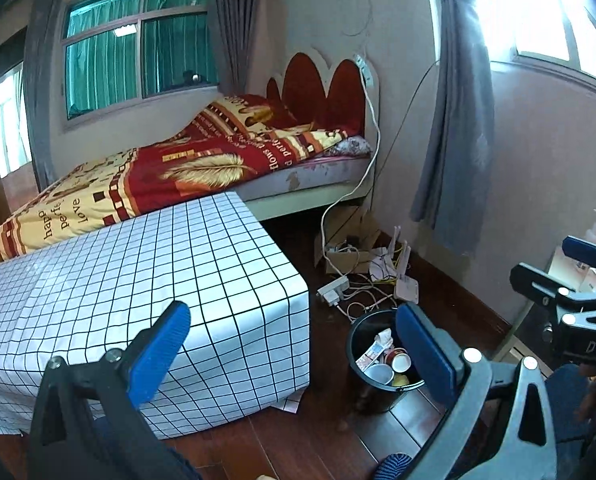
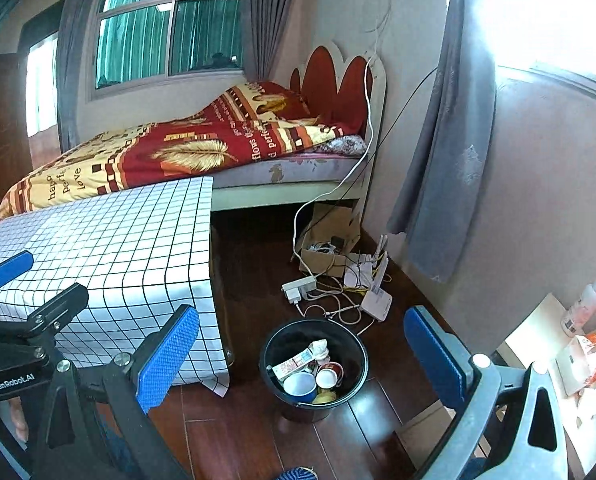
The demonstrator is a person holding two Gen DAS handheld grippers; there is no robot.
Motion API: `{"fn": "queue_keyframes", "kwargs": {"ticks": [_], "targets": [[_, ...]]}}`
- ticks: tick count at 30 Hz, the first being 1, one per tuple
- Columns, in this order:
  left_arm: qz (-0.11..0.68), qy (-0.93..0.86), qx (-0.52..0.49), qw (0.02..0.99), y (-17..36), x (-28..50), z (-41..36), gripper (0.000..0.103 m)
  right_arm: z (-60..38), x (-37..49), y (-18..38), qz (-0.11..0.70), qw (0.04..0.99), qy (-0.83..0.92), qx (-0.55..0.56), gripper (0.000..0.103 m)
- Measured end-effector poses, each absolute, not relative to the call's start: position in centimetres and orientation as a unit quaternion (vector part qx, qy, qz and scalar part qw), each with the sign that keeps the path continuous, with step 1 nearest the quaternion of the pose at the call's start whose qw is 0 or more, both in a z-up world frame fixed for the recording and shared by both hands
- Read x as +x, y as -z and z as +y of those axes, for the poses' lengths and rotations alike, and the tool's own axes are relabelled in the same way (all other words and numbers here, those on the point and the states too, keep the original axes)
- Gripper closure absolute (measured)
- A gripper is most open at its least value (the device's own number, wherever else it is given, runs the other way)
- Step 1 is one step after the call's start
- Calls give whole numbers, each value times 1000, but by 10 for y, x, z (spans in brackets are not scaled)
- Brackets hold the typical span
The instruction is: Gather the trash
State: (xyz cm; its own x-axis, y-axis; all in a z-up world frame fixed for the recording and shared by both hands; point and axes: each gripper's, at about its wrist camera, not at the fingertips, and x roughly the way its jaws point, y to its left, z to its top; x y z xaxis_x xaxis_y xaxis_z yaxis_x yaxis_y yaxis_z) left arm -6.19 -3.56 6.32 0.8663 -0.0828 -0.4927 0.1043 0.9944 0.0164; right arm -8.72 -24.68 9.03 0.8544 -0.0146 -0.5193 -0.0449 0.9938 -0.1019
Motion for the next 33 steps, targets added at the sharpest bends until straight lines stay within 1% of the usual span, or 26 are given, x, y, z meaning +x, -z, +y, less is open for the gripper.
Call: {"fn": "queue_keyframes", "kwargs": {"ticks": [33], "targets": [[246,61,30,967,-67,-66,-43,0,-250,-94,-89,273,961,2,-51,0]]}}
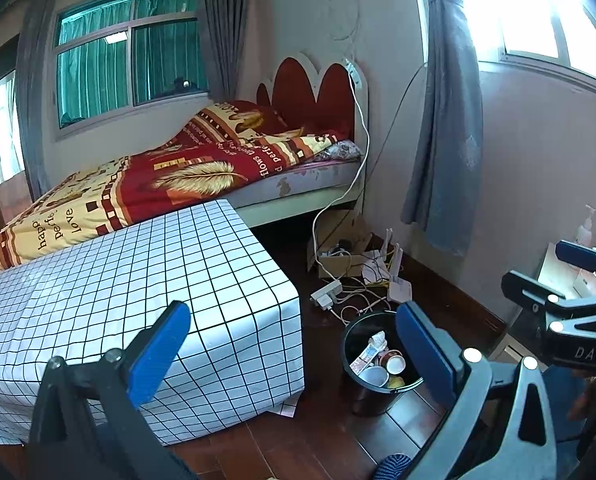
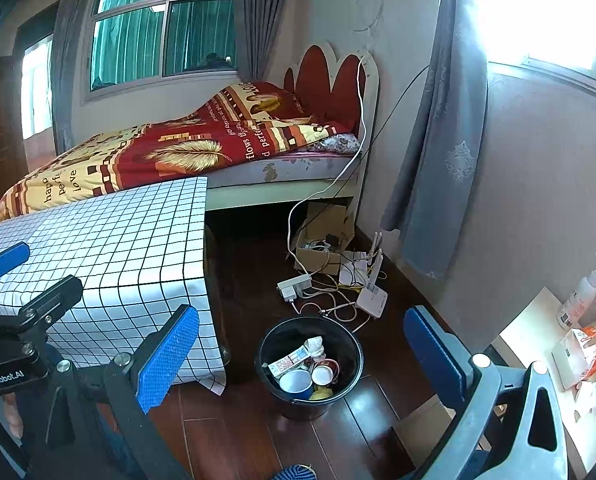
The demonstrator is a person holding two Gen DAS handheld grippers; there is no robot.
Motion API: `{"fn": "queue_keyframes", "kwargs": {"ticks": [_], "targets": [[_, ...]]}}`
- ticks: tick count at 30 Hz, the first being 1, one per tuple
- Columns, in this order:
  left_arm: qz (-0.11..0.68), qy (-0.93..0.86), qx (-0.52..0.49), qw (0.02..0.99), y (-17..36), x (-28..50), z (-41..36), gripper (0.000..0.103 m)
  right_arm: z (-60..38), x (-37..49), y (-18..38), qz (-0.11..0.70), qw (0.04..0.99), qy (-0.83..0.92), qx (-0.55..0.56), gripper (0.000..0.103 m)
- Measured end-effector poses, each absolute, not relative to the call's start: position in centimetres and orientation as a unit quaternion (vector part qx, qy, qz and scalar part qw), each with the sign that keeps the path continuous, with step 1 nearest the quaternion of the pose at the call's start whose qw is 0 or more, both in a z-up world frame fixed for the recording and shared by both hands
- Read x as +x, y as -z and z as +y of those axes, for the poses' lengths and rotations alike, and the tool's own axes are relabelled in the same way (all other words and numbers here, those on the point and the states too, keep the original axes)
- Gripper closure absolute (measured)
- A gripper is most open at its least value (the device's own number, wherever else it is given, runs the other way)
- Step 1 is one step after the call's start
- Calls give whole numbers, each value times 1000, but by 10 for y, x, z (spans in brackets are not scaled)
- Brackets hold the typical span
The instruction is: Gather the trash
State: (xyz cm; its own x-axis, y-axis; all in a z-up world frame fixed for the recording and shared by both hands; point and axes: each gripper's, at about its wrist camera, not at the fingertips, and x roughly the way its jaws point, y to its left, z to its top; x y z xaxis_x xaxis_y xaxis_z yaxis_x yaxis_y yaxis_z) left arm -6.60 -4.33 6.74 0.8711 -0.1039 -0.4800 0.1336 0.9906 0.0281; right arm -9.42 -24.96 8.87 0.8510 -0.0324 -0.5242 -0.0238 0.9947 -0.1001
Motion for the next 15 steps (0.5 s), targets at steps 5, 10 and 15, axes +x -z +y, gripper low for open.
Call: {"fn": "queue_keyframes", "kwargs": {"ticks": [5,10,15], "targets": [[247,64,32,966,-68,-65,-46,0,-251,-95,-90,271,961,5,-51,0],[245,65,33,967,-69,-66,-47,0,-254,-95,-90,271,961,6,-51,0],[239,66,32,968,-71,-66,-47,0,-256,-95,-91,271,961,7,-51,0]]}}
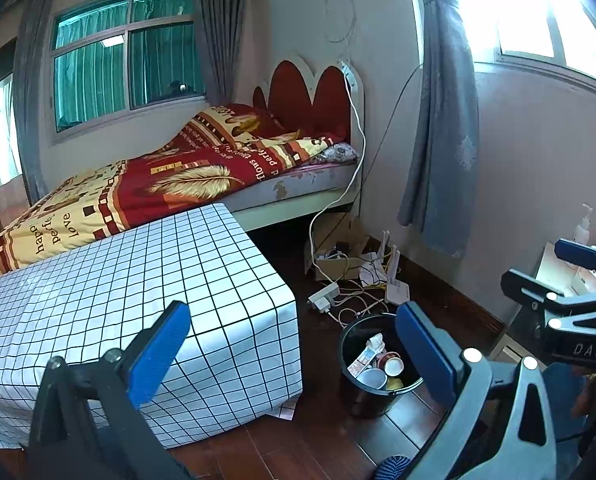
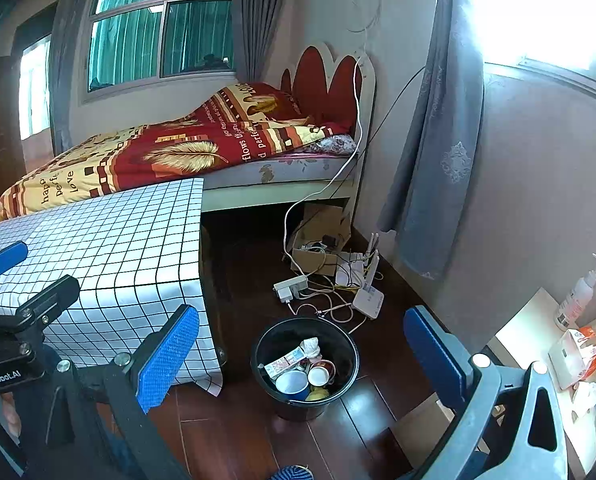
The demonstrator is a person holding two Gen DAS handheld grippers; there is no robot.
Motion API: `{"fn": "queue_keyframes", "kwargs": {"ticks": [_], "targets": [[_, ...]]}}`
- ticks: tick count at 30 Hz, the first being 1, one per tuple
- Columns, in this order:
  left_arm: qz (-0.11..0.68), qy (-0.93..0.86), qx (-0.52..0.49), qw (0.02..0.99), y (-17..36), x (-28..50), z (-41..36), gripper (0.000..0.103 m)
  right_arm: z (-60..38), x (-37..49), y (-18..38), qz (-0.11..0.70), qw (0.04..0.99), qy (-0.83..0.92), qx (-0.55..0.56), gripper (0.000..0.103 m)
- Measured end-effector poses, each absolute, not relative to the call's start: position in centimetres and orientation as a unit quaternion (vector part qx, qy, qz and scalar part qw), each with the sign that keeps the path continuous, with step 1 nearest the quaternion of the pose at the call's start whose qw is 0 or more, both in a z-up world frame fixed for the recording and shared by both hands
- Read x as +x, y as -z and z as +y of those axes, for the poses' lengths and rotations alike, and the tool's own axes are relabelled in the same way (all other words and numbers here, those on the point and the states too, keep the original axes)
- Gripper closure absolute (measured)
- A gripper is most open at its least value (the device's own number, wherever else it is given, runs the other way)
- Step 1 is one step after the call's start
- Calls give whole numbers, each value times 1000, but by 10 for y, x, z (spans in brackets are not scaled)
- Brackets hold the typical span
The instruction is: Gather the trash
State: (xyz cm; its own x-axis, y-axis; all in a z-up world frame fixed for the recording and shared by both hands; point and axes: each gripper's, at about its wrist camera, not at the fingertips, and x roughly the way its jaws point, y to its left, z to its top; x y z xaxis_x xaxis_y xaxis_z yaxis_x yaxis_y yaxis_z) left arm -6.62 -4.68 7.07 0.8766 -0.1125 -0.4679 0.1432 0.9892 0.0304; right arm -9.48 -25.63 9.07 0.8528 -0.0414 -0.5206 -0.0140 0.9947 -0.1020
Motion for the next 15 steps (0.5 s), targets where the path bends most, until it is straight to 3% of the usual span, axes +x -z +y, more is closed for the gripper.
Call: {"fn": "queue_keyframes", "kwargs": {"ticks": [15], "targets": [[241,74,43,967,-68,-67,-49,0,-257,-93,-92,272,961,9,-50,0]]}}
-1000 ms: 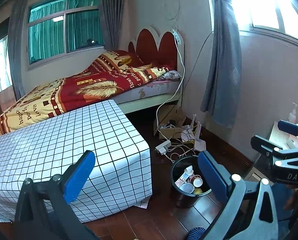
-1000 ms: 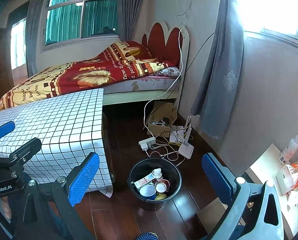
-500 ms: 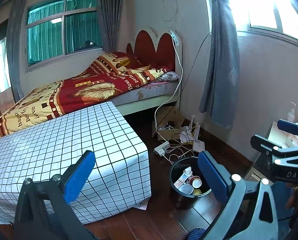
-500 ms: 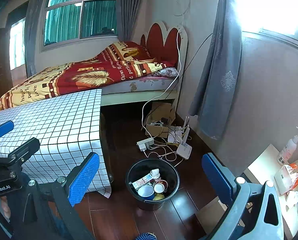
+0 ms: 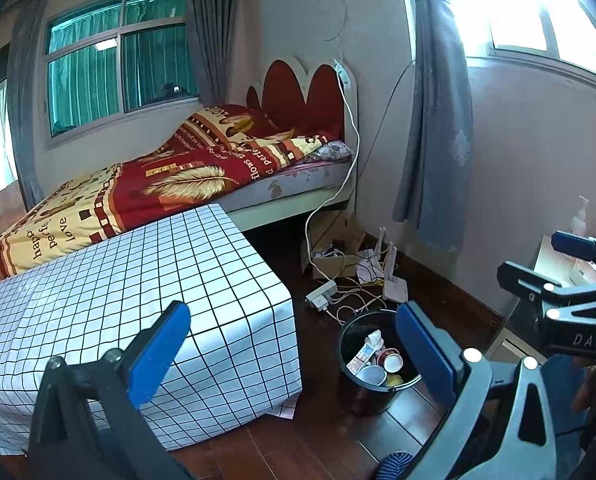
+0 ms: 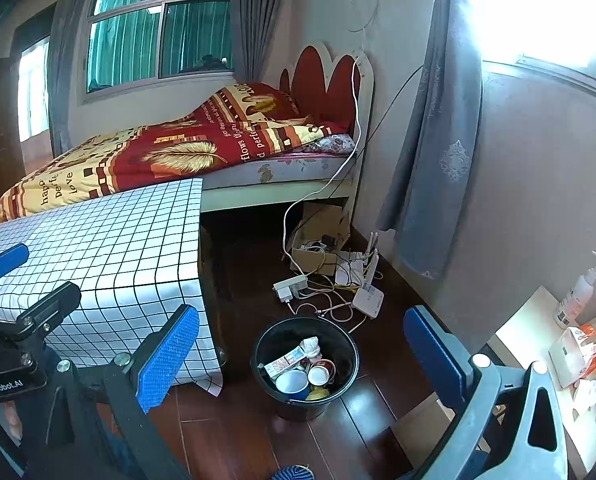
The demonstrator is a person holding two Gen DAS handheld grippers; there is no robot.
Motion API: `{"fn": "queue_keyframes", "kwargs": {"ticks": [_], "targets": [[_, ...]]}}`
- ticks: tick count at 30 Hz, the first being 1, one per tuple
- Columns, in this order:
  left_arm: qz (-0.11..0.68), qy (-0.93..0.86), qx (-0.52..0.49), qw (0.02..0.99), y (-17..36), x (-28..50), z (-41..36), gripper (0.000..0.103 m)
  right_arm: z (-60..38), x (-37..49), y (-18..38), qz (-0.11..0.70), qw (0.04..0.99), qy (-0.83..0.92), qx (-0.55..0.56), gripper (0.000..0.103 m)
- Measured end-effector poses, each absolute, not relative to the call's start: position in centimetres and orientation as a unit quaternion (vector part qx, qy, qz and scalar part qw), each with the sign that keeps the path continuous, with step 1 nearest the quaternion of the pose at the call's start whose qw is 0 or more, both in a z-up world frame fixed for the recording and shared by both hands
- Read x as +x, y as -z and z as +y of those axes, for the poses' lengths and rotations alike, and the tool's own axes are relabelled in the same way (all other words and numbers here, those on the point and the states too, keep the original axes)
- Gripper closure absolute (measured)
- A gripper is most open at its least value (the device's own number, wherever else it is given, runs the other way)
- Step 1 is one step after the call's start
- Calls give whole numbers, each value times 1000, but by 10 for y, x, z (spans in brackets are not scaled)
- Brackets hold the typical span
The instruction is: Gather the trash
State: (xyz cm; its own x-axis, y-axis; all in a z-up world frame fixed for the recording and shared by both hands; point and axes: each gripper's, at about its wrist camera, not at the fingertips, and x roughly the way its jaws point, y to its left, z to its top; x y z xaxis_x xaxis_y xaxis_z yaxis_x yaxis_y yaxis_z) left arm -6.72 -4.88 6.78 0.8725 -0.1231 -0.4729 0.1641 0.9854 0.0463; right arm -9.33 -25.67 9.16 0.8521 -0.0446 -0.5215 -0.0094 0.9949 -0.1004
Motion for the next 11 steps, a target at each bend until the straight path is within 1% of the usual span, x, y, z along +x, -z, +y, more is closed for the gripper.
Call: {"fn": "queue_keyframes", "kwargs": {"ticks": [11], "targets": [[226,99,41,968,-70,-71,-50,0,-255,-94,-89,272,961,10,-50,0]]}}
